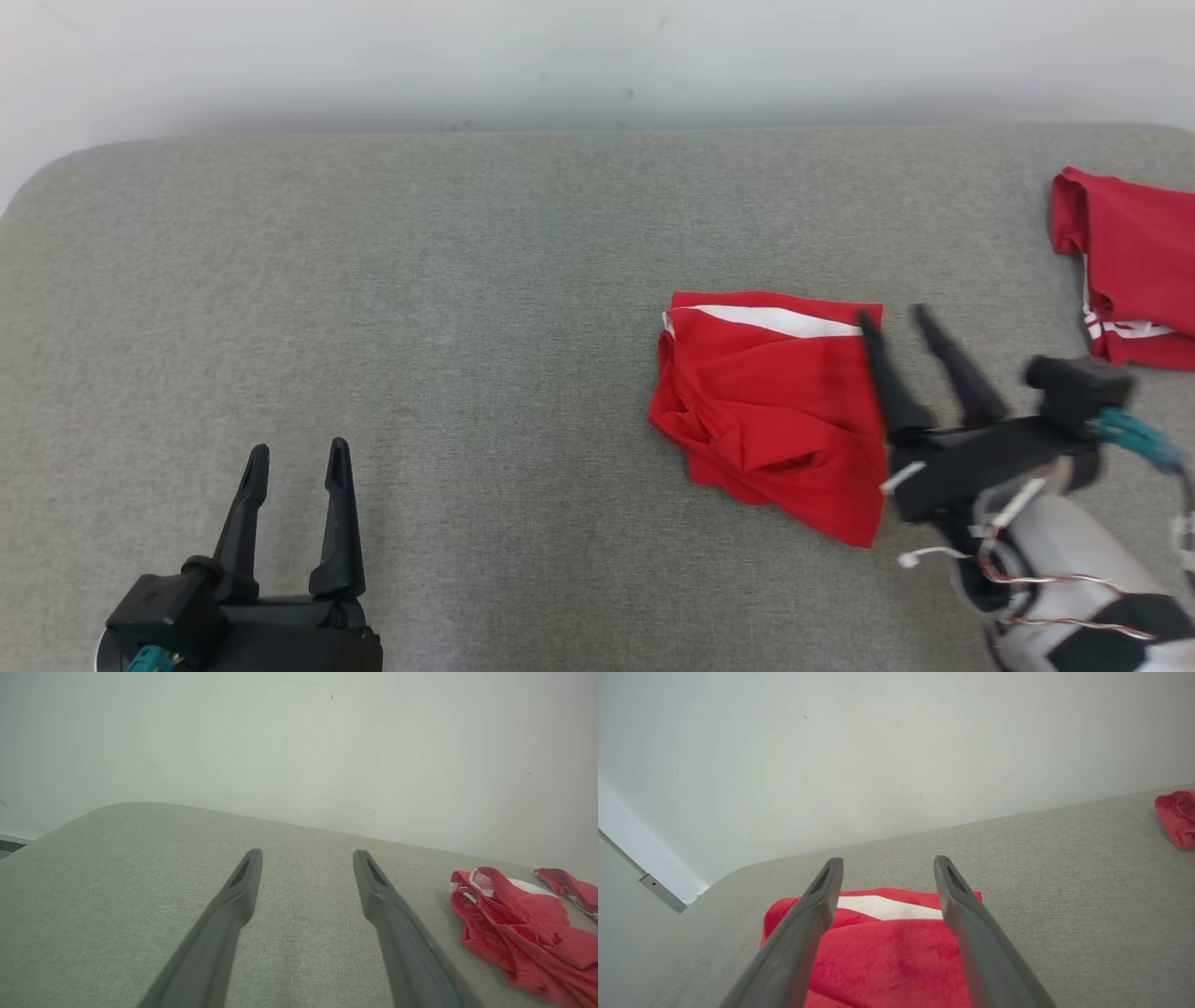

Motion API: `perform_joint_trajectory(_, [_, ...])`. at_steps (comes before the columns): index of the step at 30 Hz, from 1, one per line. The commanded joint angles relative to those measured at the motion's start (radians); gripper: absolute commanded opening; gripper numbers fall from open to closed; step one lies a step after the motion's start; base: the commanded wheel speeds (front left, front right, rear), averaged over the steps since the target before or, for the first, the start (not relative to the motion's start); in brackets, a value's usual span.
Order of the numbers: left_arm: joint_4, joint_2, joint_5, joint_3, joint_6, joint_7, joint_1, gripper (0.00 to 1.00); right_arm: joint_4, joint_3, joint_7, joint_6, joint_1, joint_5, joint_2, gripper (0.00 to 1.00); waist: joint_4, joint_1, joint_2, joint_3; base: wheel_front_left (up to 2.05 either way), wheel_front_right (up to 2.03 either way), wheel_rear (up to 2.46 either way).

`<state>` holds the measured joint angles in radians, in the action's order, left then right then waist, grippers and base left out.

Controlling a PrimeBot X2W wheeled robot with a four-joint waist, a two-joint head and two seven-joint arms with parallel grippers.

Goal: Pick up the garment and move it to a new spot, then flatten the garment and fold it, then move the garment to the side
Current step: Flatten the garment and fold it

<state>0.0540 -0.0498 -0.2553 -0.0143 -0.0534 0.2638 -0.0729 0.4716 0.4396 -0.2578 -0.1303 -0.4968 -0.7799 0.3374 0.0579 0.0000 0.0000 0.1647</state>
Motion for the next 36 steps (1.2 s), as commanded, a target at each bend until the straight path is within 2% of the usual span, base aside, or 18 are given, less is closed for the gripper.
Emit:
perform_joint_trajectory(1, [-0.004,-0.001,0.0,0.004,-0.002,0.0,0.011,1.0,-0.005,-0.026,-0.006,0.0,0.024,0.008,0.015,1.0,-0.009,0.0,0.0,-0.001,0.0,0.0,0.0])
perform_joint_trajectory(4, [-0.006,-0.002,0.005,0.007,-0.005,0.0,0.011,1.0,-0.014,-0.101,-0.007,0.0,0.063,0.026,0.041,1.0,-0.015,0.0,0.0,0.002,0.0,0.0,0.0])
perform_joint_trajectory(5, [-0.007,-0.002,0.005,0.009,-0.006,0.0,0.01,1.0,-0.015,-0.123,-0.007,0.0,0.076,0.03,0.044,0.86,-0.017,0.0,0.0,0.003,0.0,0.0,0.0])
perform_joint_trajectory(6, [-0.007,-0.002,0.006,0.01,-0.005,0.0,0.01,1.0,-0.014,-0.142,-0.007,0.0,0.089,0.038,0.048,0.4,-0.019,0.0,0.0,0.005,0.0,0.0,0.0])
perform_joint_trajectory(7, [-0.007,-0.001,0.006,0.011,-0.006,0.0,0.008,1.0,-0.012,-0.157,-0.007,0.0,0.098,0.045,0.05,0.0,-0.02,0.0,0.0,0.006,0.0,0.0,0.0])
perform_joint_trajectory(14, [-0.001,-0.002,0.008,0.007,-0.013,0.0,-0.008,1.0,0.013,-0.159,-0.007,0.0,0.109,0.142,0.025,0.0,-0.017,0.0,0.0,0.015,0.0,0.0,0.0])
perform_joint_trajectory(17, [0.002,-0.002,0.01,0.003,-0.015,0.0,-0.016,1.0,0.031,-0.149,-0.007,0.0,0.099,0.15,0.004,0.0,-0.011,0.0,0.0,0.018,0.0,0.0,0.0])
perform_joint_trajectory(21, [0.006,-0.002,0.008,-0.001,-0.015,0.0,-0.022,1.0,0.082,-0.095,-0.007,0.0,0.08,0.209,-0.008,0.0,0.006,0.0,0.0,0.023,0.0,0.0,0.0])
perform_joint_trajectory(27, [0.01,-0.001,-0.001,-0.003,-0.015,0.0,-0.023,1.0,0.153,-0.032,-0.006,0.0,0.063,0.231,-0.061,0.0,0.031,0.0,0.0,0.025,0.0,0.0,0.0])
perform_joint_trajectory(36, [0.019,-0.002,-0.008,-0.007,-0.023,0.0,-0.036,1.0,0.174,0.07,-0.006,0.0,0.042,0.237,-0.139,0.0,0.056,0.0,0.0,0.036,0.0,0.0,0.0])
